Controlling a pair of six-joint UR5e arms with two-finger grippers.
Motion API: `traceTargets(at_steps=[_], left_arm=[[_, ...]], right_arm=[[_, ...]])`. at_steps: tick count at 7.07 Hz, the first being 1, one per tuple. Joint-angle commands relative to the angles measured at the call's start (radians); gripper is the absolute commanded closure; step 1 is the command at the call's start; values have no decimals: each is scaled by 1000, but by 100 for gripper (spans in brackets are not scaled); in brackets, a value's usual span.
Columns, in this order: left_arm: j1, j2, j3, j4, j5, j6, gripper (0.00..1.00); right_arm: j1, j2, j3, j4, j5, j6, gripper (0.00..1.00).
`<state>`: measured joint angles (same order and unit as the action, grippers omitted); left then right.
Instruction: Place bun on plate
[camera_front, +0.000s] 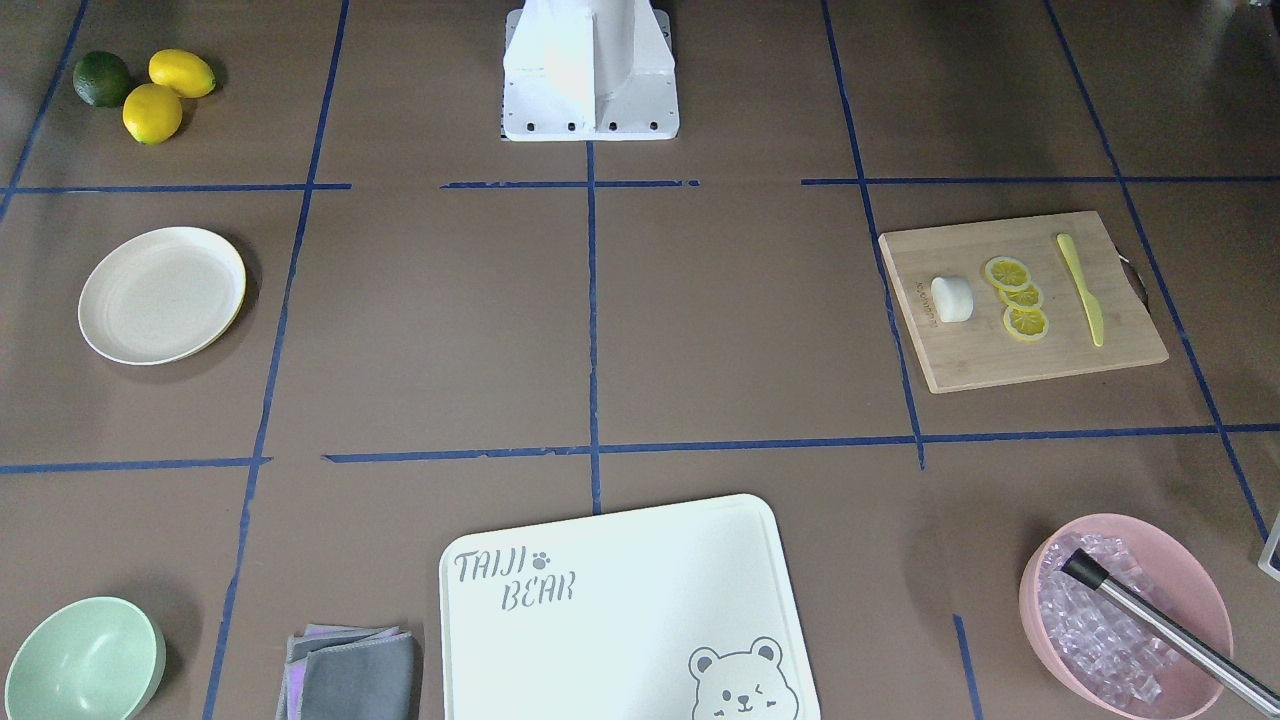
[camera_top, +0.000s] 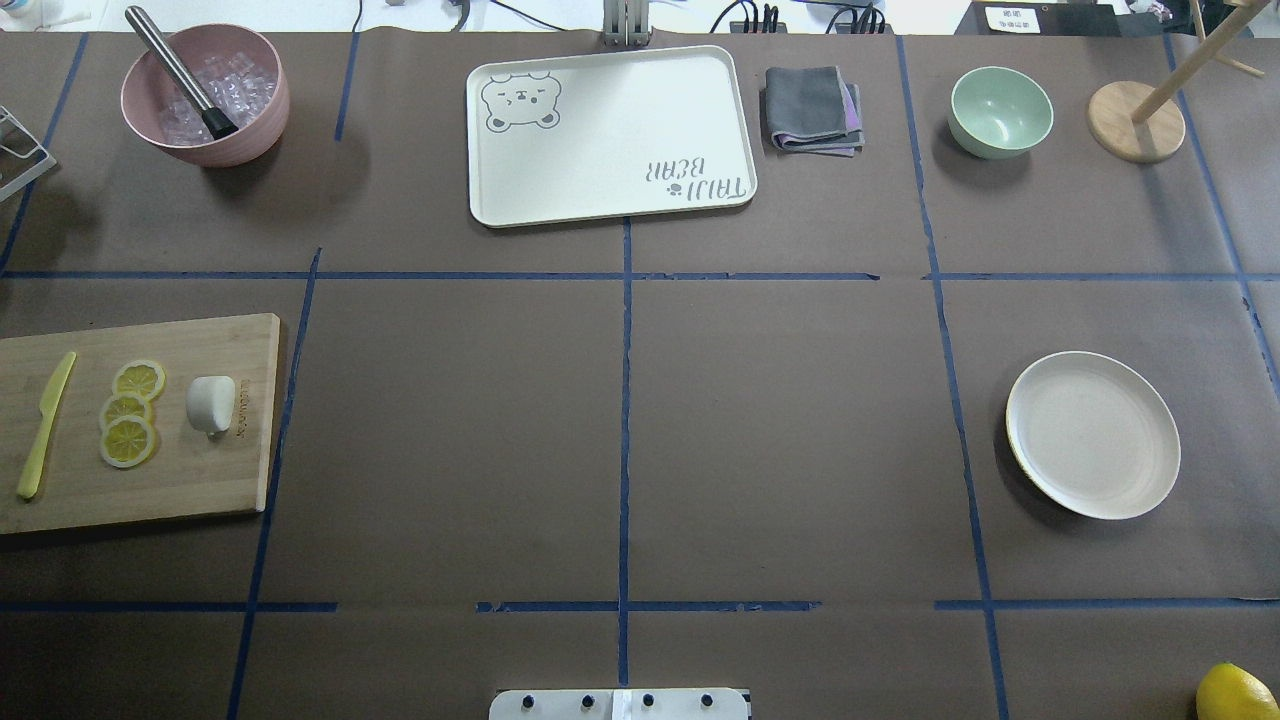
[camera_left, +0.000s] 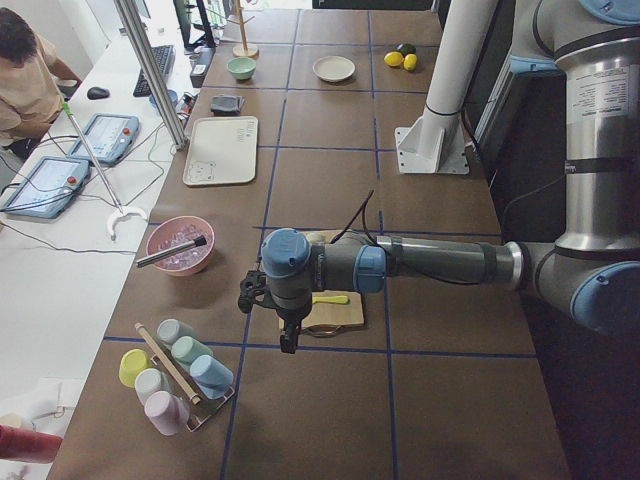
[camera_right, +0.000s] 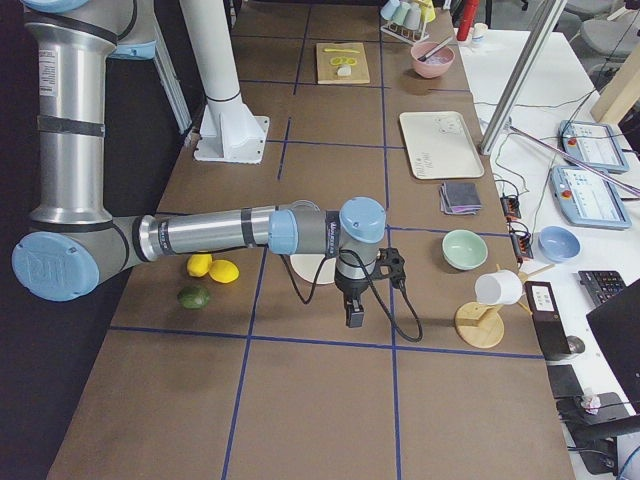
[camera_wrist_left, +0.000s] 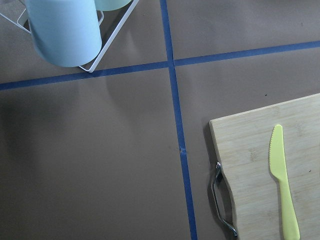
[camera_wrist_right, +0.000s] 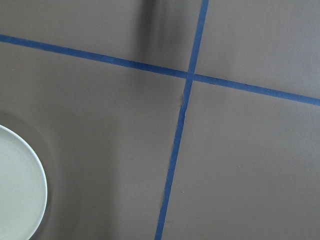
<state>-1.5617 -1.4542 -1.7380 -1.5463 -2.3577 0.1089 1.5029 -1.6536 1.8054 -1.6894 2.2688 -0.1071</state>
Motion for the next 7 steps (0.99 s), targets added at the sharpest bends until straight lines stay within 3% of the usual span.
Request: traceTargets(at_steps=[1,2,3,5,7], left_arm=[[-1,-2,-5,-3,-2,2,0],[3,-3,0,0,0,0,0],[2,-2,-2,0,-2,0,0],[3,-2,2,0,-2,0,0],[3,-2,0,0,-6,0,0]], right_arm=[[-1,0,0,1,2,1,0],[-3,2,2,2,12,1,0],[-6,2,-1,14,87,-2,0],[-86,-5,-56,252,152,179,0],[-235,-14,-121,595,112,535,0]])
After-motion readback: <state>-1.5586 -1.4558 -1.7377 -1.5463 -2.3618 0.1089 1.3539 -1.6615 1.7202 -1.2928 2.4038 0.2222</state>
